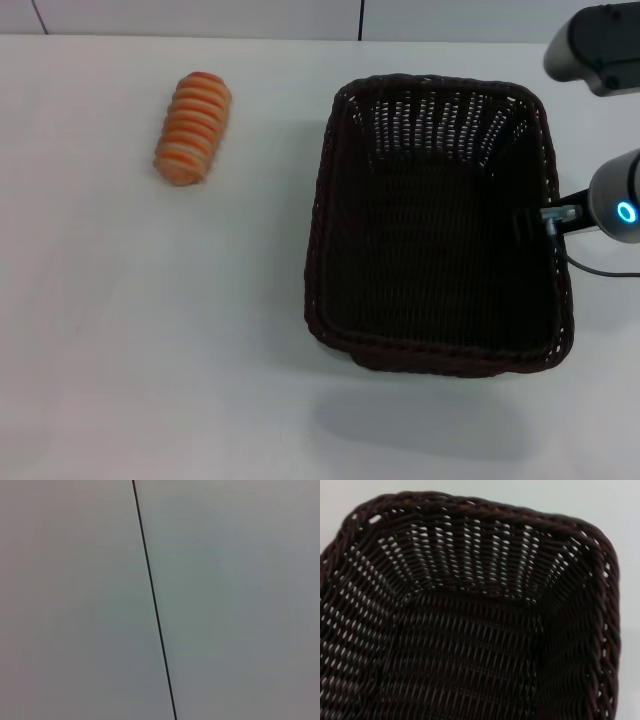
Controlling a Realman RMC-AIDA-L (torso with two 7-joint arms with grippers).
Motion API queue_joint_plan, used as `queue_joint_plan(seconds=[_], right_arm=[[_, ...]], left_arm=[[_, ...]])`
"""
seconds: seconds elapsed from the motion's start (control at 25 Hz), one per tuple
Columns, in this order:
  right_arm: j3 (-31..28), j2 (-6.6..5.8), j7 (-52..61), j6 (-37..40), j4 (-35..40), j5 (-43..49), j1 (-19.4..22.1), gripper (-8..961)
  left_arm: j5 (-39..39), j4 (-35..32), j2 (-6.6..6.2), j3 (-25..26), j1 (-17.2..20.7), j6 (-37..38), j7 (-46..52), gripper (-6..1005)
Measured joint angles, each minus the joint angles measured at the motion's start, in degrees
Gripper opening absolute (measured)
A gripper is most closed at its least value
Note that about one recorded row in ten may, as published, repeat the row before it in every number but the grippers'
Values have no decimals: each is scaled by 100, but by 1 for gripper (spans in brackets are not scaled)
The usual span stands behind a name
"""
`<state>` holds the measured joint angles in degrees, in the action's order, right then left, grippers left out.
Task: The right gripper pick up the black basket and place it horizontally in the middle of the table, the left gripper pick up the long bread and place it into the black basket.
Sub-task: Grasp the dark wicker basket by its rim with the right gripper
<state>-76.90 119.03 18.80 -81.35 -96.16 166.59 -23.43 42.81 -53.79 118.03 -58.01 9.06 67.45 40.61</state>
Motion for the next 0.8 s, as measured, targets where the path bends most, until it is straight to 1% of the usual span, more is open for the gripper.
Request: queue_joint_plan(seconds=[0.16,0.32,0.44,0.56,0.72,0.8], right_arm=[[59,-6,-255,36,30,18,-73,400],[295,-9,-506,165,-24,64,-83,314],[457,-20,-706,341,-118,73,-41,264],[488,-33,-958,490,-200,76,60,221],[464,-39,-1540,720,-396,78,265,215],[419,-35,-2021,936,-581,75,435,212]], left_arm=[[0,4,0,3,0,-4,0,772],[0,8,0,1,0,-7,0,771],[0,7,0,6,0,-6,0,770],[0,-12,0,11,9,-6,1,769],[0,-32,0,23,23,-3,32,768],[0,-35,3,44,24,2,52,767]])
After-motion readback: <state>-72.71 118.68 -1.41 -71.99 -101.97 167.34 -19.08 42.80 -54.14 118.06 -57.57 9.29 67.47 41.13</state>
